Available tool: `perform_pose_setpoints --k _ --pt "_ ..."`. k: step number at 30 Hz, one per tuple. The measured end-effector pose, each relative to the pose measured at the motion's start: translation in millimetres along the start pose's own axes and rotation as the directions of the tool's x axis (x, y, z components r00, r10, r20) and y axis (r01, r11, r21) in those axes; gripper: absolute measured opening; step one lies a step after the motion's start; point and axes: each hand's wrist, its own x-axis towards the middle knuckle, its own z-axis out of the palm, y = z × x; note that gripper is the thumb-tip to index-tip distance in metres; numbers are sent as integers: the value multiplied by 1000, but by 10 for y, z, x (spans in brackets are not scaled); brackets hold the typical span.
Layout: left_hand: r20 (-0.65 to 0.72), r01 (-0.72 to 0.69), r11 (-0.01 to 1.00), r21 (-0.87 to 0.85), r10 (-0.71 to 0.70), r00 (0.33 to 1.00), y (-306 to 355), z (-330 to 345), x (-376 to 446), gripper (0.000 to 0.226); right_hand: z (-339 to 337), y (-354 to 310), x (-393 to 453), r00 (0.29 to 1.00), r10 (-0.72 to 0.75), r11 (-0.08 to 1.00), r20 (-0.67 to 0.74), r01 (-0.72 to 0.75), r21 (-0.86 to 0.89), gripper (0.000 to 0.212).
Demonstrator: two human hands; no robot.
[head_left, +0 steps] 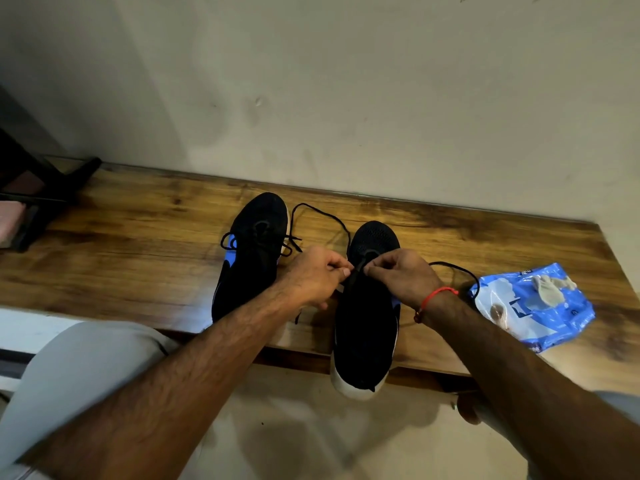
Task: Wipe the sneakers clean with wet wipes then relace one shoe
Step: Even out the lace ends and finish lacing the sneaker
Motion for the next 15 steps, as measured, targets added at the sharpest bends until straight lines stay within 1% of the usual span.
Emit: perform_pose_setpoints --k 5,9,11,15 --pt "-8 22 999 -25 -22 1000 -15 12 -4 27 52 12 16 1000 -17 998 -13 17 -55 14" --pt "-15 41 995 -87 -42 999 -44 34 -7 28 29 -11 -13 997 -77 991 30 80 -112 15" --pt "-19 39 996 -83 -41 999 -52 46 -1 28 14 -23 -30 994 -98 986 53 104 -130 18" --pt "-25 36 995 -98 -38 999 -81 55 31 27 -9 -50 -70 993 -97 991 65 103 -81 19"
